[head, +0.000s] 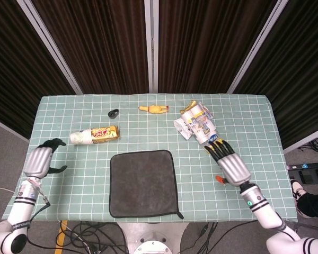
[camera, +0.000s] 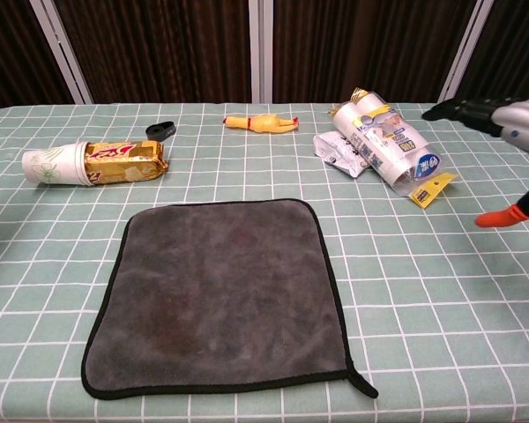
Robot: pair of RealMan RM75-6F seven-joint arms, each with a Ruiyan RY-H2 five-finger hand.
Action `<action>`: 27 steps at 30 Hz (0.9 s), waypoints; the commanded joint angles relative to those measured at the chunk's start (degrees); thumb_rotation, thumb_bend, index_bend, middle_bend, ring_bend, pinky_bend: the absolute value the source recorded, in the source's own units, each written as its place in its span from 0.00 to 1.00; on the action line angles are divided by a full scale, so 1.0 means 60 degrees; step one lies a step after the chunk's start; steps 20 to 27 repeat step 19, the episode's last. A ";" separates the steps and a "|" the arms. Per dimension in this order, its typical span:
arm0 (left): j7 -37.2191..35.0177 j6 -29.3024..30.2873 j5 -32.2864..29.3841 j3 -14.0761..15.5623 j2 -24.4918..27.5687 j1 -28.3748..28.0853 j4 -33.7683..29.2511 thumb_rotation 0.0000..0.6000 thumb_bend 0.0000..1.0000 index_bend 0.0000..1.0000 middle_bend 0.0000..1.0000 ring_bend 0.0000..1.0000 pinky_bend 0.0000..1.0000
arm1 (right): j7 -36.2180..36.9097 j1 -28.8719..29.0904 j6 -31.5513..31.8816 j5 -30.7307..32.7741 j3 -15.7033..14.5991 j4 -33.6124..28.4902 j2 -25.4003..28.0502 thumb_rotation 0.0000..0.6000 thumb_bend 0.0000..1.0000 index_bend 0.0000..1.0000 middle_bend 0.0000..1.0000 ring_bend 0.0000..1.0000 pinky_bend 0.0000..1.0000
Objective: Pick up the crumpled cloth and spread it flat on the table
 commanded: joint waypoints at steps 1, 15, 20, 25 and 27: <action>0.0435 0.0594 -0.0185 -0.0008 -0.0105 0.0469 0.0180 1.00 0.12 0.28 0.24 0.22 0.33 | 0.0231 -0.0622 0.0576 0.0213 -0.0128 -0.0117 0.0463 1.00 0.00 0.00 0.00 0.00 0.00; 0.0442 0.2905 0.1062 0.0488 0.0027 0.2065 -0.0420 1.00 0.12 0.28 0.24 0.21 0.30 | 0.1245 -0.2595 0.2822 0.0027 -0.0237 -0.0409 0.1484 1.00 0.00 0.00 0.00 0.00 0.00; 0.0655 0.2945 0.1205 0.0551 0.0195 0.2214 -0.0747 1.00 0.12 0.28 0.24 0.20 0.28 | 0.1302 -0.2888 0.2986 0.0007 -0.0243 -0.0514 0.1555 1.00 0.00 0.00 0.00 0.00 0.00; 0.0655 0.2945 0.1205 0.0551 0.0195 0.2214 -0.0747 1.00 0.12 0.28 0.24 0.20 0.28 | 0.1302 -0.2888 0.2986 0.0007 -0.0243 -0.0514 0.1555 1.00 0.00 0.00 0.00 0.00 0.00; 0.0655 0.2945 0.1205 0.0551 0.0195 0.2214 -0.0747 1.00 0.12 0.28 0.24 0.20 0.28 | 0.1302 -0.2888 0.2986 0.0007 -0.0243 -0.0514 0.1555 1.00 0.00 0.00 0.00 0.00 0.00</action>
